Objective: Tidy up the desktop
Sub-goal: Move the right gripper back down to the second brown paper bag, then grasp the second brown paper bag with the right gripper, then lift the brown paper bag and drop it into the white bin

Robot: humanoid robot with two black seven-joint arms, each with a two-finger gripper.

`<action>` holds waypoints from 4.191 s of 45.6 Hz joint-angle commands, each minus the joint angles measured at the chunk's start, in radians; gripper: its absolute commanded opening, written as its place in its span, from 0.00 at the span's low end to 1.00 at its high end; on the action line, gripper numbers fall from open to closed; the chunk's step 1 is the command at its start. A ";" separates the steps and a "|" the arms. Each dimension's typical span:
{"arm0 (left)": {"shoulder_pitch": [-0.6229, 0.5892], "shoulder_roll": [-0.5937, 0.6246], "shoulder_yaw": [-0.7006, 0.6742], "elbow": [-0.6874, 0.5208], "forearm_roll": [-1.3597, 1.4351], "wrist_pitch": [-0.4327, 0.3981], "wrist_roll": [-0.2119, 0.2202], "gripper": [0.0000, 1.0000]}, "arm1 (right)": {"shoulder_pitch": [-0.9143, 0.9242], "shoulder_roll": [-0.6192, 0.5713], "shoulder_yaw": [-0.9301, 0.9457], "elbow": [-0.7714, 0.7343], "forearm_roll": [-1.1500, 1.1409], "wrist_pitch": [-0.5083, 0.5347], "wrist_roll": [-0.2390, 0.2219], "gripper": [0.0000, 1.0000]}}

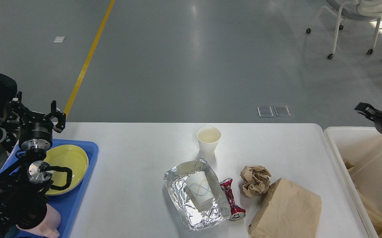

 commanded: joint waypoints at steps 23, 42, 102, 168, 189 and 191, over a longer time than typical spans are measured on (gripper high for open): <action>0.000 0.000 0.000 0.000 -0.001 0.000 0.000 0.97 | 0.486 0.255 -0.189 0.313 0.048 0.619 0.000 1.00; 0.000 0.000 0.000 0.000 -0.001 0.000 0.000 0.97 | 0.707 0.248 -0.195 0.605 0.073 0.843 0.000 1.00; 0.000 0.000 0.000 0.000 0.000 0.000 -0.001 0.97 | -0.004 0.341 -0.236 0.305 0.031 0.458 -0.006 0.50; 0.000 0.000 0.000 0.000 0.000 0.000 0.000 0.97 | 0.777 -0.097 -0.117 0.343 0.057 0.762 -0.004 0.00; 0.000 0.000 0.000 0.000 0.000 0.000 0.000 0.97 | 0.044 -0.176 0.040 -0.009 0.065 0.210 -0.004 0.00; 0.000 0.000 0.000 0.000 -0.001 0.000 0.000 0.97 | 0.010 -0.176 0.037 -0.012 0.065 0.165 -0.004 0.00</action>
